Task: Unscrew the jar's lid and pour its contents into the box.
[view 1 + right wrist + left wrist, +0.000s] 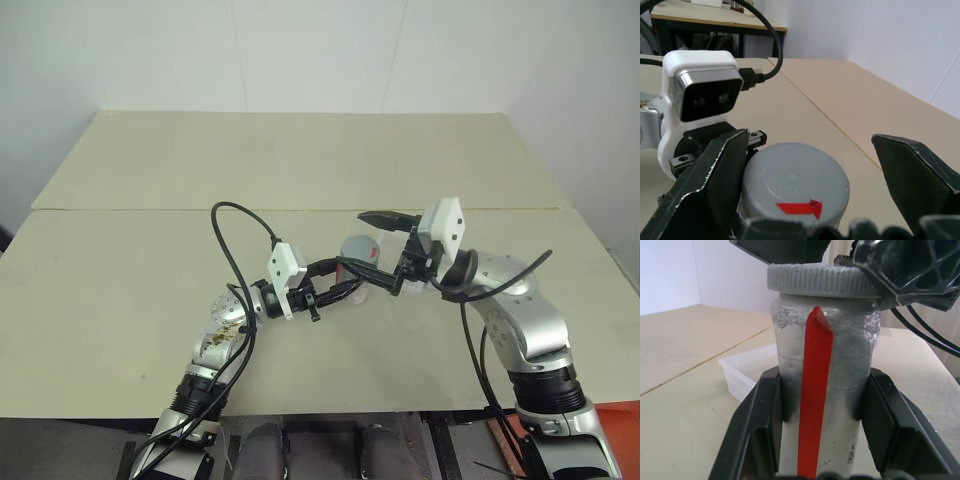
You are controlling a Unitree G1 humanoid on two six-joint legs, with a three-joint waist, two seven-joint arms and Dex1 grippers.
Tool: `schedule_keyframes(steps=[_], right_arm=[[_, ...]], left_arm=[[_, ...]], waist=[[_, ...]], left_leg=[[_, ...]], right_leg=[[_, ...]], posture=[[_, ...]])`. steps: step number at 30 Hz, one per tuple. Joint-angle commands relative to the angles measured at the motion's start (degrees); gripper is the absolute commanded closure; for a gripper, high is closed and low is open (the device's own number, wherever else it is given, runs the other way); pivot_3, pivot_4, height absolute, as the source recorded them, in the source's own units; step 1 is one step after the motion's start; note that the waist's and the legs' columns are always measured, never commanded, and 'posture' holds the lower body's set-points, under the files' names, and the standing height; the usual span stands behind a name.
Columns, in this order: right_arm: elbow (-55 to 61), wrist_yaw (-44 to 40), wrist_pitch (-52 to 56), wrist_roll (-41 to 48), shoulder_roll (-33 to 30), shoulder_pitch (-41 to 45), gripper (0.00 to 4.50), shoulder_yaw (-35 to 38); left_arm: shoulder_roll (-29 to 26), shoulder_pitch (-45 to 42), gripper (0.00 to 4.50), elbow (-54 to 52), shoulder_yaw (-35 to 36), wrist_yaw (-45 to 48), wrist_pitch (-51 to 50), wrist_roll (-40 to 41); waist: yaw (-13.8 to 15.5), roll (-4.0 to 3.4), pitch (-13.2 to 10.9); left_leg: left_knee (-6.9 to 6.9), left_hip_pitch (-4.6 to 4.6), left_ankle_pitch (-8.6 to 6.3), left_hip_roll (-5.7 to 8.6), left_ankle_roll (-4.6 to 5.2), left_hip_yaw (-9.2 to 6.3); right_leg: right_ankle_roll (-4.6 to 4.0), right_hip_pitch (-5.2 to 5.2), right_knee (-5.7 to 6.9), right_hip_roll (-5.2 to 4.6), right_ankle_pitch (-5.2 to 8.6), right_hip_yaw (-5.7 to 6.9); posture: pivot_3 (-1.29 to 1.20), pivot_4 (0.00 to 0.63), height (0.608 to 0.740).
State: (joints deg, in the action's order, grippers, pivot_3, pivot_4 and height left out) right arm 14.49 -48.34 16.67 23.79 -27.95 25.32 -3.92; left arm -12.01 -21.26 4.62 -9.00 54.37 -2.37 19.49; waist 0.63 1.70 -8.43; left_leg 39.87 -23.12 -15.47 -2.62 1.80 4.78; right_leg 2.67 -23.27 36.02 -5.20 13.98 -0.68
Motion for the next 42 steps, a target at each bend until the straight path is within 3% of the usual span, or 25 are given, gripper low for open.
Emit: schedule_keyframes(steps=[1, 42], right_arm=[[0.5, 0.6, 0.2, -0.1, -0.2, 1.1, 0.05, 1.0], [1.6, 1.1, 0.2, 2.5, -8.1, -6.9, 0.05, 9.1]], left_arm=[[0.4, -0.7, 2.64, -1.9, -0.4, 0.3, 1.4, 0.2], [-0.2, -0.8, 2.64, -0.8, 0.7, 1.3, 1.6, 0.6]], waist=[[0.0, 0.0, 0.0], [0.0, 0.0, 0.0]], left_leg=[[0.0, 0.0, 0.0, 0.0, 0.0, 0.0], [0.0, -0.01, 0.0, 0.0, 0.0, 0.0]], right_leg=[[0.0, 0.0, 0.0, 0.0, 0.0, 0.0], [0.0, 0.01, -0.02, 0.0, 0.0, -0.01]], posture=[[0.0, 0.15, 0.74], [0.0, 0.15, 0.74]])
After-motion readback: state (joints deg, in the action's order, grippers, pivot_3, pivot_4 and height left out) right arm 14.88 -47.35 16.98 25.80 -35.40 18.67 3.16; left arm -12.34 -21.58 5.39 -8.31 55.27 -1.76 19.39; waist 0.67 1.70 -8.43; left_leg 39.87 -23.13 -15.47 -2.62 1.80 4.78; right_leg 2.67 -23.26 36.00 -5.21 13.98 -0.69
